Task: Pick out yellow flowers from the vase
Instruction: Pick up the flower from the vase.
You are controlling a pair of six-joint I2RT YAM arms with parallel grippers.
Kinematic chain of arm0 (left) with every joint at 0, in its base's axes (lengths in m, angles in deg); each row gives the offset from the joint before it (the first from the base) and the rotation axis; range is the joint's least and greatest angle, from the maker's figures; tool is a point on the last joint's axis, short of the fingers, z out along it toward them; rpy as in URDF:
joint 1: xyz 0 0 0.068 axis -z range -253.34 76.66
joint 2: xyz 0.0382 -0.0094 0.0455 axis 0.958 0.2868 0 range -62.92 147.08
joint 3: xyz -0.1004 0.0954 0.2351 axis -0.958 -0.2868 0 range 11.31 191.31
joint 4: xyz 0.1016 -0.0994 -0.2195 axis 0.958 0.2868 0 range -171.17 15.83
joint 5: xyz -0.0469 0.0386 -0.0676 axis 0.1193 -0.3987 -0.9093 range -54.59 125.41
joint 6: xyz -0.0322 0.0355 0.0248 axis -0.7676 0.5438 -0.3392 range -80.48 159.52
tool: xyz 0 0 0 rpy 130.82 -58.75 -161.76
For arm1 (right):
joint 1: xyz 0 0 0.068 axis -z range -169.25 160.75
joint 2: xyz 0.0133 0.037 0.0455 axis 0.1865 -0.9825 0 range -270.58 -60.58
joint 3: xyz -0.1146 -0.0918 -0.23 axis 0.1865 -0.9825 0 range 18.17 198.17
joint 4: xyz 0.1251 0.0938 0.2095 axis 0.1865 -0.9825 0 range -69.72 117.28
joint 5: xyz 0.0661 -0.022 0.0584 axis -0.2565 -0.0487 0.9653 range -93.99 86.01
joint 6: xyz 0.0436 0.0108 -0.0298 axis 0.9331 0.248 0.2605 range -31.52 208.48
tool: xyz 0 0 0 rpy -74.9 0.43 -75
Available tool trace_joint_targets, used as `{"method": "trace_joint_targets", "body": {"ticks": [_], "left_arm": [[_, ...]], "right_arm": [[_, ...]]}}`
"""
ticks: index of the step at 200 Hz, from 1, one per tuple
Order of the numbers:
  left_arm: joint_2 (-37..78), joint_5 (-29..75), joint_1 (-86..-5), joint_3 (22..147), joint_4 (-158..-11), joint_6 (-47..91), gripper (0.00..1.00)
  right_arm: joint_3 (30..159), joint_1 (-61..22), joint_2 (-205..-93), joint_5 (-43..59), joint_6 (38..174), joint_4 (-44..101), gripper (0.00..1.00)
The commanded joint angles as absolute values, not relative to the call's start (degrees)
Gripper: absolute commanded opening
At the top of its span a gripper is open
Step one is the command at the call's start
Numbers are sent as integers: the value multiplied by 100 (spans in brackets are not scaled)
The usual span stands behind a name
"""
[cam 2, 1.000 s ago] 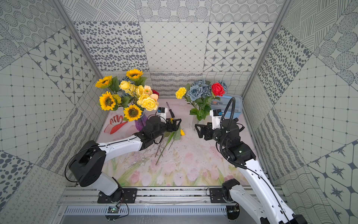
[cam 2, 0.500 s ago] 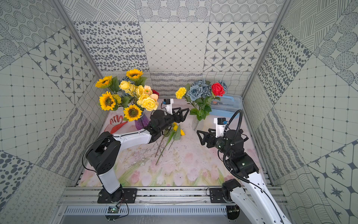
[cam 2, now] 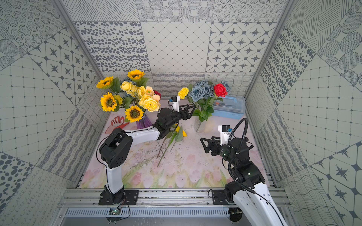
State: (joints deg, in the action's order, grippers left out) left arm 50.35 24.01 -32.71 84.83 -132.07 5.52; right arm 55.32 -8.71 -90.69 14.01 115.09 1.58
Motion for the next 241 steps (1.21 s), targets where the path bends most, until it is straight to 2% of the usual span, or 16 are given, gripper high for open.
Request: {"method": "trace_joint_targets", "body": {"ticks": [1, 78, 112, 147, 175, 204, 241], "left_arm": [[5199, 2363, -3304, 8681, -13653, 757, 79], [5388, 2840, -3343, 8922, -13397, 1157, 73], [5415, 3112, -3448, 8841, -13249, 1073, 78], [5339, 3258, -3523, 8728, -13296, 988, 87], [5324, 3162, -3615, 8612, -13746, 676, 91], [5608, 2682, -3695, 8735, -14481, 129, 91], [5797, 2426, -3675, 8943, -14642, 3, 90]], "right_arm": [[5526, -833, -9073, 1495, 11573, 337, 86], [5561, -775, -8906, 1464, 11555, 119, 85], [5562, -763, -8906, 1448, 11550, 74, 85], [5587, -751, -8976, 1455, 11540, 115, 85], [5605, -750, -9051, 1512, 11570, 195, 85], [5605, -744, -9082, 1543, 11590, 240, 85], [5631, -744, -9073, 1560, 11608, 240, 85]]}}
